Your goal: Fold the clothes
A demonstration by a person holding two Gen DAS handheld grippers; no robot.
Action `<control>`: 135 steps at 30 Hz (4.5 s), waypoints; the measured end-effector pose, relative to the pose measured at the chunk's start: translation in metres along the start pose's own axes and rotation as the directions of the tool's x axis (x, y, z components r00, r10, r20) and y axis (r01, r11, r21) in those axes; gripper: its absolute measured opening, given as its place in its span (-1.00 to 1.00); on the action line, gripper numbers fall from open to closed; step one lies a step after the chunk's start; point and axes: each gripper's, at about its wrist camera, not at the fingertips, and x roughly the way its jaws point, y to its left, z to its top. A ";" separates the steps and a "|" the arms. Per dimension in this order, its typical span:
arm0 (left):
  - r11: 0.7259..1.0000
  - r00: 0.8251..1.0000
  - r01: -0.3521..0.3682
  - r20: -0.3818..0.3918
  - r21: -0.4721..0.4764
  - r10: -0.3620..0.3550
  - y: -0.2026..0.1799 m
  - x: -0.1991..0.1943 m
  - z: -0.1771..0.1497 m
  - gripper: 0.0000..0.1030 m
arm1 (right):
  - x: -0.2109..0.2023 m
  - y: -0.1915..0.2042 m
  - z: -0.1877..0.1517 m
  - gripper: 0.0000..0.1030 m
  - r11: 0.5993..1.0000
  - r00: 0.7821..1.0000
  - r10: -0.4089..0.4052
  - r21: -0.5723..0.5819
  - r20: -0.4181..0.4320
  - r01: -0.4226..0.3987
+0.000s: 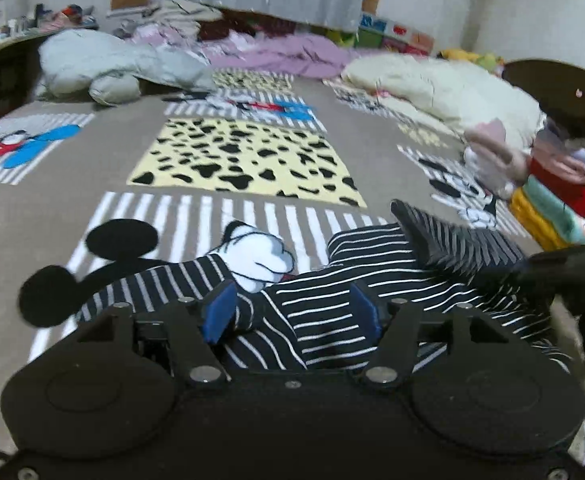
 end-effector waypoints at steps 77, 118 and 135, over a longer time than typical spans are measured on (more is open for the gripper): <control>0.899 0.826 0.102 0.468 0.426 -0.315 -0.076 -0.273 0.139 -0.93 | -0.367 0.028 0.131 -0.68 0.948 0.792 0.218 -0.315 0.570 -0.034; 0.981 0.990 0.043 -0.143 0.188 -0.016 0.023 0.160 0.095 -0.59 | 0.122 -0.043 0.111 -0.59 0.996 0.987 0.082 0.054 -0.138 -0.075; 0.909 0.991 -0.080 -0.131 -0.409 0.029 0.113 -0.094 -0.042 -0.07 | -0.074 -0.098 -0.043 -0.21 0.808 0.981 0.096 0.563 0.169 -0.176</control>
